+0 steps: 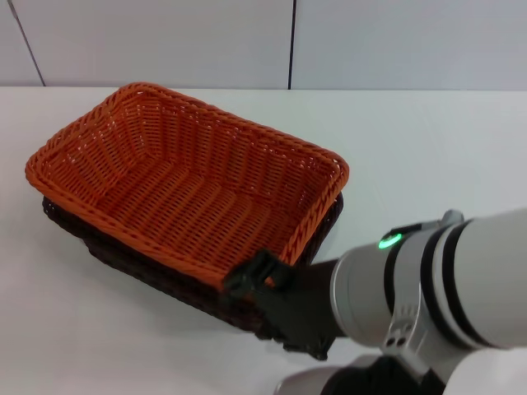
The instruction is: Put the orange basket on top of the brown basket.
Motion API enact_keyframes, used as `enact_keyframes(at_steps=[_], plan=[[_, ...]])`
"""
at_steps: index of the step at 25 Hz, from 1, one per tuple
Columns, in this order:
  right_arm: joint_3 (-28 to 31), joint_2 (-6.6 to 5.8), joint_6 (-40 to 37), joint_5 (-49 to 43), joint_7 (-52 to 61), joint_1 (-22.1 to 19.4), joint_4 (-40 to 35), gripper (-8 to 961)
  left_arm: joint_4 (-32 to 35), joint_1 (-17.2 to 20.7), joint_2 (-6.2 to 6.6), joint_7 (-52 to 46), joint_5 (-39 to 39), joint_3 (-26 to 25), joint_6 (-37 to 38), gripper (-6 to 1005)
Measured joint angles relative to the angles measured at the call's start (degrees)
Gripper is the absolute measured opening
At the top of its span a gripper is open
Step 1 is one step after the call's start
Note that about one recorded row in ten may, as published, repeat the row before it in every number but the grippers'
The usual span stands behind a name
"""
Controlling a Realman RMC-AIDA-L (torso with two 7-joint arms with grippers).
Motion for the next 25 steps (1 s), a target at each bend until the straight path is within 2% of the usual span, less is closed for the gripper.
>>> enact_keyframes(at_steps=[6,9,11,15,16,17,18,20,21,22,25], plan=[[-1.88,-0.05,1.61,-0.62,1.23,-0.05,-0.51,515,0.22,-0.04,-0.01,0.0,0.04,-0.02,0.06,791],[-1.88,-0.08,7.22,-0.67,1.88,-0.32,-0.41,515,0.38,-0.08,-0.01,0.0,0.07,-0.02,0.17,791],[-1.47,-0.13,14.33,-0.82,4.14,-0.72,0.19,515,0.43,-0.08,-0.01,0.0,0.07,-0.02,0.17,791],[3.29,-0.18,36.07,-1.6,16.83,-1.58,5.81,515,0.44,-0.09,-0.01,0.0,-0.08,-0.02,0.3,791],[8.5,-0.14,50.01,-2.04,27.63,-3.05,11.75,515,0.39,-0.06,-0.01,0.0,-0.14,-0.03,0.36,791],[8.5,-0.14,50.01,-2.04,27.63,-3.05,11.75,515,0.39,-0.06,-0.01,0.0,-0.14,-0.03,0.36,791],[10.52,-0.09,55.32,-1.98,31.76,-4.01,14.21,515,0.39,-0.06,-0.01,0.0,-0.14,-0.03,0.36,791],[15.11,-0.03,69.71,-0.94,43.1,-7.44,21.53,515,-0.15,0.25,-0.09,-0.81,-0.21,-0.08,1.82,791],[17.33,-0.07,86.15,2.03,51.11,-11.69,29.85,515,-0.01,0.35,-0.14,-2.02,-0.22,-0.1,3.41,791],[17.33,-0.07,86.15,2.03,51.11,-11.69,29.85,515,-0.01,0.35,-0.14,-2.02,-0.22,-0.1,3.41,791],[17.48,-0.17,108.0,10.28,55.94,-16.49,41.64,515,0.4,0.67,-0.18,-4.45,-0.21,-0.09,7.23,791]])
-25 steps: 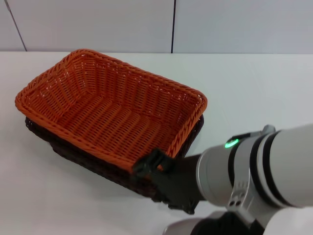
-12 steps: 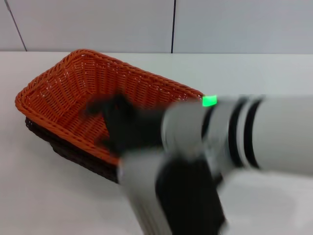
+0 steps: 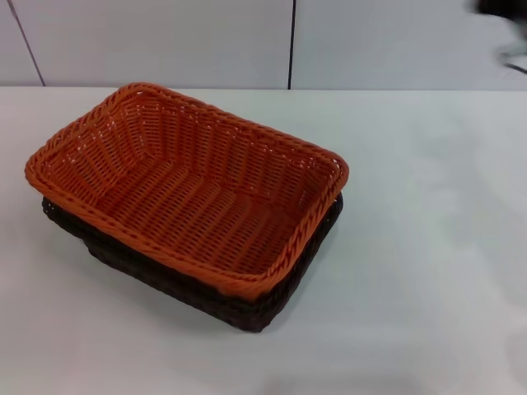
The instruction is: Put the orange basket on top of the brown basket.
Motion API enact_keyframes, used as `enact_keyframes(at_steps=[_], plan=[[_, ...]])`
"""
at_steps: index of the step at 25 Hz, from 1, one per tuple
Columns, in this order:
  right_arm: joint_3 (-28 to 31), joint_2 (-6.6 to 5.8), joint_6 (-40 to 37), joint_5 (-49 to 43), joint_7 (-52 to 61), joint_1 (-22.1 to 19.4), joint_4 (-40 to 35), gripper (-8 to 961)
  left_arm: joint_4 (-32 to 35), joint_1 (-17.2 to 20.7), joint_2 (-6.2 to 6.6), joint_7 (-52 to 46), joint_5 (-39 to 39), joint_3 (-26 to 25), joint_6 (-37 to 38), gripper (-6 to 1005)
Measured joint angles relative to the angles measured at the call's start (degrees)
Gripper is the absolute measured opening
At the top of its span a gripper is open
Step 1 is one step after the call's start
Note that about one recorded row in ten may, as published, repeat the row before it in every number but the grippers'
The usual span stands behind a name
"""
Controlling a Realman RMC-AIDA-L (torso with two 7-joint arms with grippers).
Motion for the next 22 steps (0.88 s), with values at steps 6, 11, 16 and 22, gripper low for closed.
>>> enact_keyframes(at_steps=[6,11,16,22], plan=[[-1.77,0.16,22.77,6.06,7.48,-4.25,16.51,515,0.44,0.0,0.04,-0.16,0.1,-0.03,0.28,791],[-3.94,0.27,32.22,6.97,10.93,-4.66,24.15,515,0.81,0.02,0.07,-0.5,0.16,0.28,0.42,791],[-6.78,0.18,37.1,9.79,11.12,-3.94,27.92,515,1.01,0.12,0.08,-0.53,0.21,0.44,0.17,791],[-7.54,0.17,37.34,10.04,11.14,-3.34,29.33,515,1.29,0.35,-0.07,-0.64,0.44,0.57,0.36,791]])
